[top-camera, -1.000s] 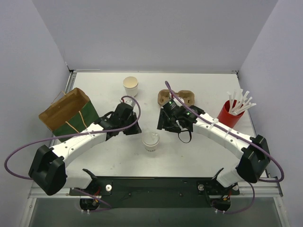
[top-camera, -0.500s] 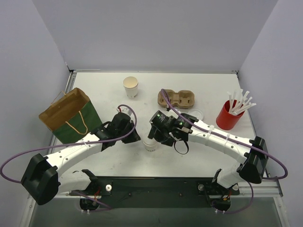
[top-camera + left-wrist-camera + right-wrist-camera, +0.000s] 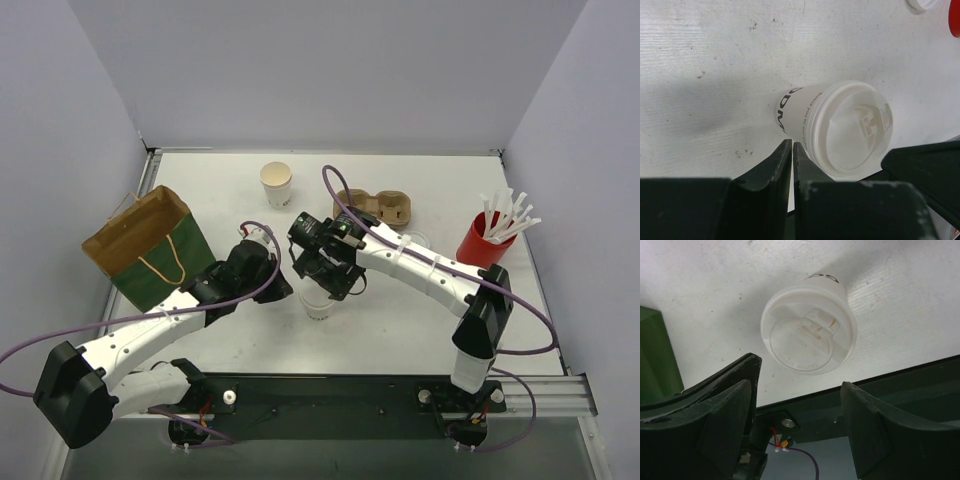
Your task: Pack the takeout coffee
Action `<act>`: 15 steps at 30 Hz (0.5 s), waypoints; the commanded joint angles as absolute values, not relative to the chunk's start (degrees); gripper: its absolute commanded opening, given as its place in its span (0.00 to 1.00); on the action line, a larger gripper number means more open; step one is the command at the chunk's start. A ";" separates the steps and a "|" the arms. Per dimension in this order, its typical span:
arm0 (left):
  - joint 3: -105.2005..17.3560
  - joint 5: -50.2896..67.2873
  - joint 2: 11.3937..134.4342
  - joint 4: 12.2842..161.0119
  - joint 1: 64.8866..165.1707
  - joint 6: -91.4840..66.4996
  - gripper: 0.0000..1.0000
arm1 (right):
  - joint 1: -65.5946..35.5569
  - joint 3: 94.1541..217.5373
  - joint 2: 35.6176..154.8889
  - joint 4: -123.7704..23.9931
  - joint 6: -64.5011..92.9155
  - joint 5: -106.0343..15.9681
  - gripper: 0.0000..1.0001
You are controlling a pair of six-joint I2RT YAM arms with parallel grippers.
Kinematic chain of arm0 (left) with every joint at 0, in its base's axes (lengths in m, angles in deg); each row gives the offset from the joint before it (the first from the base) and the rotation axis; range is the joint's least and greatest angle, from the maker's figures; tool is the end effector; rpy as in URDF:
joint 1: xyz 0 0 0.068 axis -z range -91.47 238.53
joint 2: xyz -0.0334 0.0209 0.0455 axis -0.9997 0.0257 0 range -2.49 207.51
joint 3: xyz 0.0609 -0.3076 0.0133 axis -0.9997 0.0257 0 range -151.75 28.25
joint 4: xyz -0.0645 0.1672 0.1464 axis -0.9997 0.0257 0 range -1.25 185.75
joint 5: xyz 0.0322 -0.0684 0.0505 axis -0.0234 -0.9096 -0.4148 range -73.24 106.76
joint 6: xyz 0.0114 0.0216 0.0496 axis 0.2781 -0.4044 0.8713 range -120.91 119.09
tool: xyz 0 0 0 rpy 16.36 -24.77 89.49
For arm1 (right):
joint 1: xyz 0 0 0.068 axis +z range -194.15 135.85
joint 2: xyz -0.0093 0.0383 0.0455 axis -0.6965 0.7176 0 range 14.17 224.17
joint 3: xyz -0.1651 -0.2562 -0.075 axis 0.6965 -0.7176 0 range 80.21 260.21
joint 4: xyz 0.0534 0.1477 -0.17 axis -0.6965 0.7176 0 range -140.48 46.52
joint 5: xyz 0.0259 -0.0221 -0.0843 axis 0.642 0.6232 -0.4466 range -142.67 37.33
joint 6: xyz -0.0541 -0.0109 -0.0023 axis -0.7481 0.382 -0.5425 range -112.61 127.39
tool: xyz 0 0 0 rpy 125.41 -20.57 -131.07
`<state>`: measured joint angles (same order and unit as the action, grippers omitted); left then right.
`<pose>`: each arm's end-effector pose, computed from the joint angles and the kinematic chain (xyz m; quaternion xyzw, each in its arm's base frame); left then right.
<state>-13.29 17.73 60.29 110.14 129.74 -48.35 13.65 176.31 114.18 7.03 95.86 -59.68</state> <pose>0.1373 -0.1195 0.2890 -0.0531 0.9142 -0.2751 0.2928 0.1865 0.2875 0.3627 0.2703 0.9288 0.2186 0.1281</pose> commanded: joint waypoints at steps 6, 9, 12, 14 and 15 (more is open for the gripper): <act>-15.96 18.96 58.42 110.73 128.52 -46.35 0.16 | 10.44 178.65 117.53 18.86 102.22 -54.26 0.70; -15.88 18.17 58.50 110.37 128.08 -46.09 0.16 | 10.08 179.96 119.02 18.86 103.10 -53.91 0.72; -16.22 17.90 58.33 110.63 127.82 -45.65 0.16 | 9.56 181.55 120.69 18.95 103.54 -53.20 0.74; -16.23 17.82 57.89 110.81 127.29 -45.21 0.16 | 9.38 181.99 121.74 18.86 103.81 -53.20 0.75; -16.31 17.73 57.71 110.90 126.94 -45.12 0.16 | 9.21 182.08 122.01 18.86 104.33 -53.11 0.76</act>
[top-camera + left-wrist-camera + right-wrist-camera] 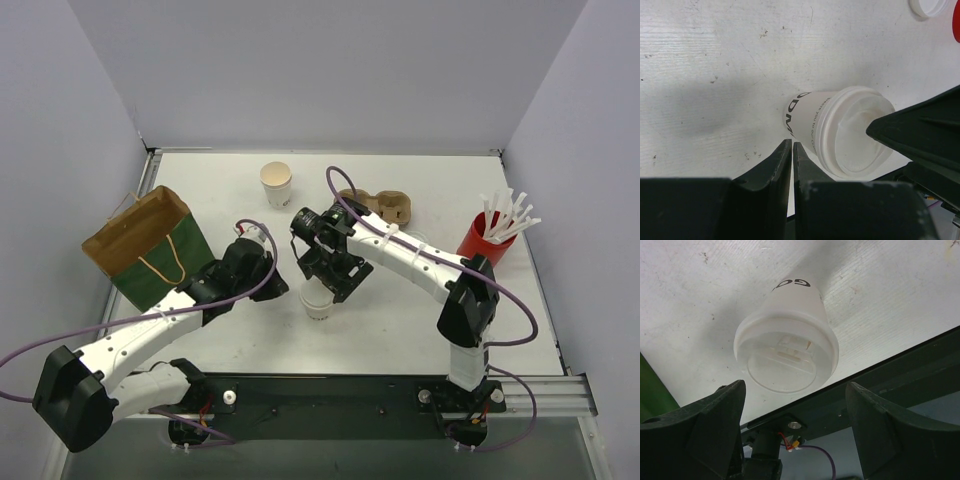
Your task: Pack the takeout coffee
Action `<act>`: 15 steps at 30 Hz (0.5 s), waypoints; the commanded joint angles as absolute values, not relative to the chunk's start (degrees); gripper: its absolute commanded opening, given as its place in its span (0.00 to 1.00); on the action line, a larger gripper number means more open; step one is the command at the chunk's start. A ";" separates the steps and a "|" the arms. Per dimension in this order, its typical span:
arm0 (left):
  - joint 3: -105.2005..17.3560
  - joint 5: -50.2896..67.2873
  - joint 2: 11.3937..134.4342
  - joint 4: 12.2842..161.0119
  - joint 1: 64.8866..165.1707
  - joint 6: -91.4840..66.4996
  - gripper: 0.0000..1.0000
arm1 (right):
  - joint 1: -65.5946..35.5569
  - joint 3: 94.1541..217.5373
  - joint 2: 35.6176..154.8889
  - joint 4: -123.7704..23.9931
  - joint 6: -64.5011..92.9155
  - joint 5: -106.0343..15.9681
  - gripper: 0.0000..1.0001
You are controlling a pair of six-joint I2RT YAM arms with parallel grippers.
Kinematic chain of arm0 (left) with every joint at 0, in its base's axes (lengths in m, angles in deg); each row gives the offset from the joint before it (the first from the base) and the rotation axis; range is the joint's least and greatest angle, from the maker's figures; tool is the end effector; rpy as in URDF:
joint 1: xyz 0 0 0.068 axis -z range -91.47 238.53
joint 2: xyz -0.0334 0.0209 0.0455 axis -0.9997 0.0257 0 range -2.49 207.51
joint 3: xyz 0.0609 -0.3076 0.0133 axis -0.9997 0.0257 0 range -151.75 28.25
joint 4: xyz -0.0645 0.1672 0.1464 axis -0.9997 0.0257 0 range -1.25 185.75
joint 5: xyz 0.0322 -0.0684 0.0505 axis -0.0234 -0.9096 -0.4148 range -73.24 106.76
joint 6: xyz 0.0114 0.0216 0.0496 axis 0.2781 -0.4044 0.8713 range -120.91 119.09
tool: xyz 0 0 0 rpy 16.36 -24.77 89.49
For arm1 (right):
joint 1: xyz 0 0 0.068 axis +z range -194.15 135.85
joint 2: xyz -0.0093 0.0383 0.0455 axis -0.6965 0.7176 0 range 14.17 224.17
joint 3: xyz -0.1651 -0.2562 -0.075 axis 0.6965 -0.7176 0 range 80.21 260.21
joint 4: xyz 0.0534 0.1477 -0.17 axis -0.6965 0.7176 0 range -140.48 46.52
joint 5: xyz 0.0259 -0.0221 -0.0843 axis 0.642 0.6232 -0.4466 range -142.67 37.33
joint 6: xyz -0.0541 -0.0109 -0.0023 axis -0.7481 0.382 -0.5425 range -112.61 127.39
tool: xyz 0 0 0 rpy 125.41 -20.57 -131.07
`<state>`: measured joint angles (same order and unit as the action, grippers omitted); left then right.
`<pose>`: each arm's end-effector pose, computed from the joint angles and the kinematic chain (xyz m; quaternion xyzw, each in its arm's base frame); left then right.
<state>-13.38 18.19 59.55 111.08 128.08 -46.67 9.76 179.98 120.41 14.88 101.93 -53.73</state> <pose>0.1383 -0.1131 0.2903 -0.0546 0.9145 -0.2631 0.3025 0.2118 0.2893 0.3372 0.3442 0.9255 0.1495 0.0517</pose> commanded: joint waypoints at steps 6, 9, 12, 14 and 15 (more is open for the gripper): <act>-16.31 16.76 56.75 111.25 125.53 -44.24 0.16 | 8.68 182.95 123.68 18.25 104.78 -50.92 0.77; -16.14 16.76 56.40 111.34 125.27 -43.89 0.16 | 8.24 182.78 123.95 17.72 104.78 -51.09 0.78; -16.14 16.76 56.39 111.51 124.92 -43.72 0.16 | 7.62 181.82 123.69 17.28 104.86 -51.27 0.79; -16.14 16.76 56.48 111.43 124.74 -43.63 0.16 | 7.45 180.59 123.25 16.58 105.04 -51.18 0.79; -15.96 16.76 56.48 111.34 124.74 -43.63 0.16 | 7.36 180.32 123.16 16.32 105.04 -50.92 0.79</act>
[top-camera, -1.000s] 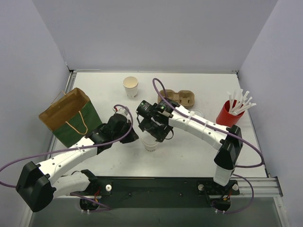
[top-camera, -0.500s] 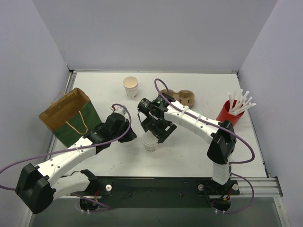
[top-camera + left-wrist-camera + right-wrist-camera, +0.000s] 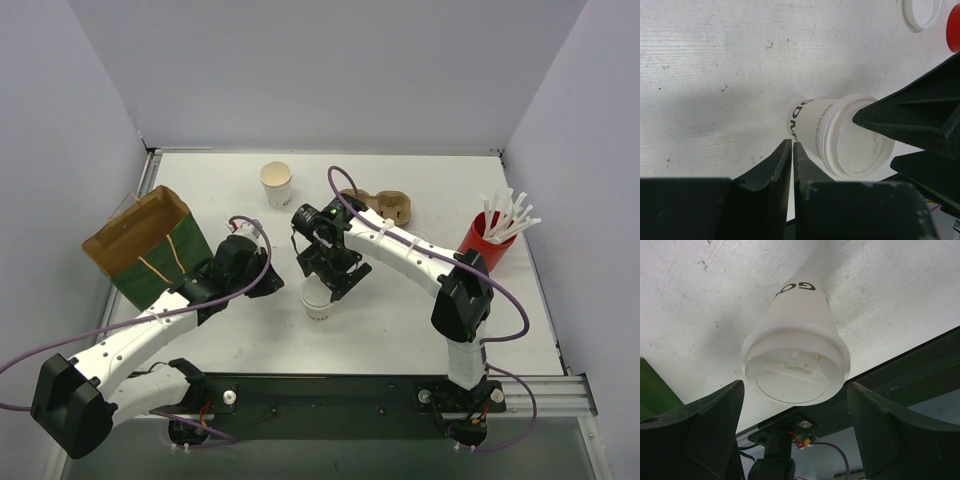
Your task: Pack the takeout coffee
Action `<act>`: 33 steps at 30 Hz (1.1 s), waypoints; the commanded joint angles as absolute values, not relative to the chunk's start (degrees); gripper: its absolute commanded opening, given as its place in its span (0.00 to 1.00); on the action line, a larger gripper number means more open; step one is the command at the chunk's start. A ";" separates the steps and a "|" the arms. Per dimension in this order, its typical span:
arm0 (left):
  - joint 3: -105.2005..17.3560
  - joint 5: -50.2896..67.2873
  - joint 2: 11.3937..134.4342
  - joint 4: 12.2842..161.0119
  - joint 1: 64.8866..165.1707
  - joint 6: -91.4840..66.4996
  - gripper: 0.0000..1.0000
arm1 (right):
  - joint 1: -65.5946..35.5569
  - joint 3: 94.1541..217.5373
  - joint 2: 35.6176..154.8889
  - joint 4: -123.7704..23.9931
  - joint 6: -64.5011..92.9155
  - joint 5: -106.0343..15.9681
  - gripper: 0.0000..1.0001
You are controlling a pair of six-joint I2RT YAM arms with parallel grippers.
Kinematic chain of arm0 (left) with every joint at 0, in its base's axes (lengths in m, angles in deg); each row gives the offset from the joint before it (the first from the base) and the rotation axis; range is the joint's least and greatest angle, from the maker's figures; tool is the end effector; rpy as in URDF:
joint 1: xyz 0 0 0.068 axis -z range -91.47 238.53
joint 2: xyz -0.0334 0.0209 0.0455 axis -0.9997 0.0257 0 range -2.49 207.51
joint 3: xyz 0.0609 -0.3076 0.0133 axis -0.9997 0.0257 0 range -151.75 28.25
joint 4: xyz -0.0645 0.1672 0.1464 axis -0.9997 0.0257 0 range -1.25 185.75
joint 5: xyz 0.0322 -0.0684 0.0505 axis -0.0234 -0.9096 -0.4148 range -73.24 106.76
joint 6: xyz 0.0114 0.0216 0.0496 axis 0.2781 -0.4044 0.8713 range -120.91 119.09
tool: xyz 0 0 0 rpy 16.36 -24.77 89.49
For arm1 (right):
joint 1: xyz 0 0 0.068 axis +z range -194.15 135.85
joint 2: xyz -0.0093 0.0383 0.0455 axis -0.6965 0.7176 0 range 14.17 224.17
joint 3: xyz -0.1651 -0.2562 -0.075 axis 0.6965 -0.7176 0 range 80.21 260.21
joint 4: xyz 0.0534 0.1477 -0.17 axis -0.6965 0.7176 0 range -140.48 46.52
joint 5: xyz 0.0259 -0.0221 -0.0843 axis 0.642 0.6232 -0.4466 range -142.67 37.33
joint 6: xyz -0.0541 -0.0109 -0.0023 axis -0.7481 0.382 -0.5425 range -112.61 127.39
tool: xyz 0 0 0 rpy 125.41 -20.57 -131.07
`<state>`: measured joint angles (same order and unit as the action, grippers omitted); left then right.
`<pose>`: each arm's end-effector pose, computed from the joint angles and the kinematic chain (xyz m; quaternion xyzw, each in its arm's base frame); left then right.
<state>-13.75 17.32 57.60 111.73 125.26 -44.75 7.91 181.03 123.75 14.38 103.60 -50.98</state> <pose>0.1383 -0.1027 0.2966 -0.0584 0.9083 -0.2643 0.3188 0.2287 0.2951 0.3219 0.3700 0.9179 0.1410 0.0248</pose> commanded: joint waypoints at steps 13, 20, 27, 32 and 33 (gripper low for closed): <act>-15.79 15.09 56.57 111.08 124.30 -43.28 0.16 | 7.45 179.35 125.09 14.64 103.90 -49.07 0.78; -15.79 14.83 56.83 110.72 124.04 -43.36 0.16 | 7.36 178.30 125.09 14.56 103.55 -48.63 0.76; -15.61 14.74 56.75 110.81 123.86 -43.19 0.16 | 7.53 177.60 125.27 14.56 103.11 -48.63 0.71; -15.44 14.65 56.48 110.72 123.69 -43.36 0.16 | 7.71 177.42 125.09 14.56 102.41 -48.98 0.72; -15.43 14.65 56.48 110.72 123.69 -43.28 0.16 | 7.80 177.42 125.09 14.64 102.23 -49.16 0.72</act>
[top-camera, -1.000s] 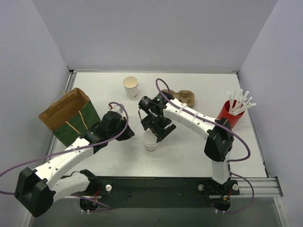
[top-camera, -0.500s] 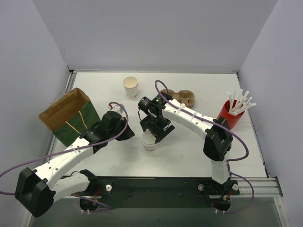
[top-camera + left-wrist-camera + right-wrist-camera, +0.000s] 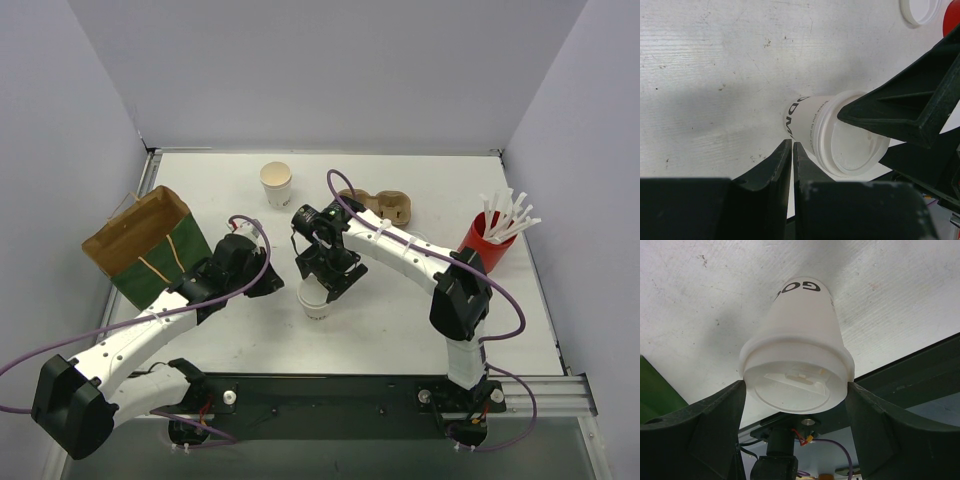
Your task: Pack the takeout coffee
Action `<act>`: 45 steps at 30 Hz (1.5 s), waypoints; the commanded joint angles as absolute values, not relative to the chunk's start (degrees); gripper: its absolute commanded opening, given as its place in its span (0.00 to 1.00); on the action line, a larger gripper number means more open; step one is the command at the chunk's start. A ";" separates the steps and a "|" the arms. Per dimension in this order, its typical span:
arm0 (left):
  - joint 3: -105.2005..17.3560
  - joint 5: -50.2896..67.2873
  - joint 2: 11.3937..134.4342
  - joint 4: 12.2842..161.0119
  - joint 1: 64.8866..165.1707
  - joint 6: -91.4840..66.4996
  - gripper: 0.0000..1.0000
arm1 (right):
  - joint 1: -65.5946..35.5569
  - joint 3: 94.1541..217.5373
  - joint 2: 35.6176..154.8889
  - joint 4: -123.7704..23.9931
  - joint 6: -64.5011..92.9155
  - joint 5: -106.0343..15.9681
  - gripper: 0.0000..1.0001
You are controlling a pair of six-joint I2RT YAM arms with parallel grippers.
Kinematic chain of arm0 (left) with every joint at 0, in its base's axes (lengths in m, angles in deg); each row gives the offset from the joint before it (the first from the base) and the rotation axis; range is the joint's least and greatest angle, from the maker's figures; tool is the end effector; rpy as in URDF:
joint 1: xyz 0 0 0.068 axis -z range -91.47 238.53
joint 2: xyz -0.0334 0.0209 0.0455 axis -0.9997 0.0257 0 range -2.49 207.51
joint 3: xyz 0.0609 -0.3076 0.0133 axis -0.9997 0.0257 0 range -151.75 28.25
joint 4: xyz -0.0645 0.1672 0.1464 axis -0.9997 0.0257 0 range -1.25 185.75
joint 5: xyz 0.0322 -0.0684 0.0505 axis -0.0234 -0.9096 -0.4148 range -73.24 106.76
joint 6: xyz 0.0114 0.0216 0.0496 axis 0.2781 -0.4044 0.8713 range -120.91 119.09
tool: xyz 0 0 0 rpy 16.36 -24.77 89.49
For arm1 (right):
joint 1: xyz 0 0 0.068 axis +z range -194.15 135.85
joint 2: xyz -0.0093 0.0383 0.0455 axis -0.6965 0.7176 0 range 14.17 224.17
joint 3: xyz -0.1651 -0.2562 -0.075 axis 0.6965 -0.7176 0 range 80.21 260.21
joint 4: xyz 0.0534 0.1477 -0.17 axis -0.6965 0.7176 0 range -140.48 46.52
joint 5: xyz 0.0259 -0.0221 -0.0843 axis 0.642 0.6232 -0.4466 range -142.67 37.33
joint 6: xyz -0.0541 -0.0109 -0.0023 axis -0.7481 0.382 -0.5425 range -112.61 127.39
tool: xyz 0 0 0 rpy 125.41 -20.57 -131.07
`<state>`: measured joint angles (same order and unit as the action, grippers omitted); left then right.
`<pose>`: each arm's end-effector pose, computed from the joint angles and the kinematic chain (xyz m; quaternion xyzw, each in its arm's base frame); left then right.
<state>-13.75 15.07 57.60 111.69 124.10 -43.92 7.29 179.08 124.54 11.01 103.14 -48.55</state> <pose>0.1395 -0.1012 0.2966 -0.0529 0.9085 -0.2728 0.3122 0.2345 0.2984 0.3104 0.3678 0.9174 0.1518 0.0076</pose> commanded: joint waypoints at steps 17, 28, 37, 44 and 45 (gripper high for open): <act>-16.14 14.56 56.48 111.16 123.33 -43.01 0.16 | 8.06 175.31 125.18 14.99 100.21 -49.95 0.72; -16.23 14.74 56.39 111.52 123.33 -42.84 0.16 | 7.71 175.22 125.79 15.78 98.98 -49.95 0.71; -16.93 14.83 56.48 111.78 123.16 -42.57 0.16 | 6.66 175.40 125.27 17.37 95.72 -51.35 0.64; -17.10 14.74 56.57 111.87 122.81 -42.31 0.16 | 4.81 171.98 121.05 17.46 94.14 -52.50 0.63; -17.19 14.65 56.66 111.87 122.72 -42.22 0.16 | 4.46 171.53 119.92 17.46 93.88 -54.06 0.63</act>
<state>-14.23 14.96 57.56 112.19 123.23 -43.39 6.05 175.43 122.07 9.39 95.77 -48.38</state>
